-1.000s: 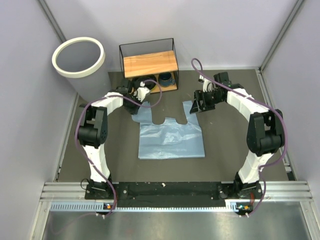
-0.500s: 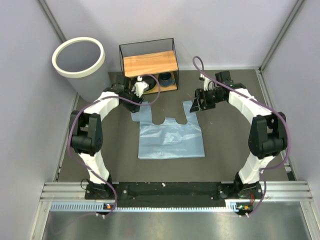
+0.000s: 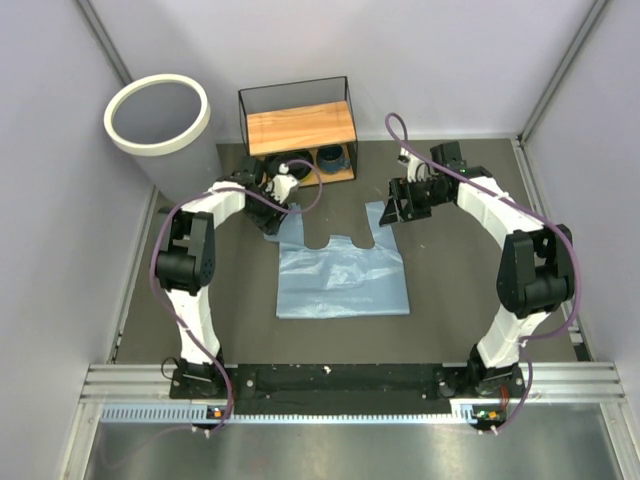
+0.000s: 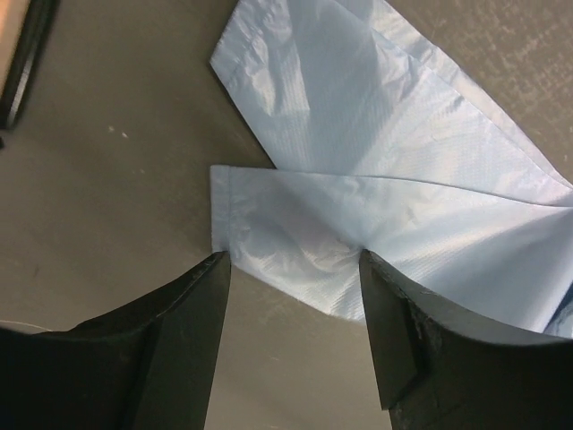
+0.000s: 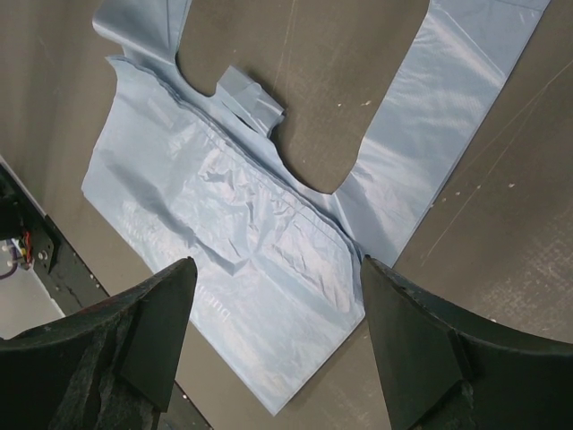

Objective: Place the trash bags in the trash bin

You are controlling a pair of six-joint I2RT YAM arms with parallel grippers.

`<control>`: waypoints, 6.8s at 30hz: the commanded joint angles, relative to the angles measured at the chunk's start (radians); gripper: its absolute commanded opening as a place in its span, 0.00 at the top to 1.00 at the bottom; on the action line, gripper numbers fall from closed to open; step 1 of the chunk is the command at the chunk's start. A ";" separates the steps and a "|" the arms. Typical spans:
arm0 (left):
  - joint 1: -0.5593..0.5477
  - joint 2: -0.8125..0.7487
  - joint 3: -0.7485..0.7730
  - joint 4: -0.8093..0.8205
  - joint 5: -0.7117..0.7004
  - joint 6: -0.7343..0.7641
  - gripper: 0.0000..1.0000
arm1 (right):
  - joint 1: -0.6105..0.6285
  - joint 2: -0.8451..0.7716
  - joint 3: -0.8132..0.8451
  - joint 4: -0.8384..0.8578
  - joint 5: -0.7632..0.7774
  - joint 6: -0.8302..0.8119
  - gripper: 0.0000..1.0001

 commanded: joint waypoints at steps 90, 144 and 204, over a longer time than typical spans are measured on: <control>-0.121 -0.820 -0.011 0.256 1.028 -0.456 1.00 | 0.476 -0.307 -0.127 0.535 -0.112 -0.240 0.75; -0.819 -0.455 -0.626 0.225 -0.040 0.320 0.82 | -0.248 -0.756 -0.038 0.271 0.344 -0.114 1.00; -0.598 -0.225 -0.311 0.238 -0.005 0.254 0.36 | -0.248 -0.744 -0.091 0.258 0.292 -0.131 1.00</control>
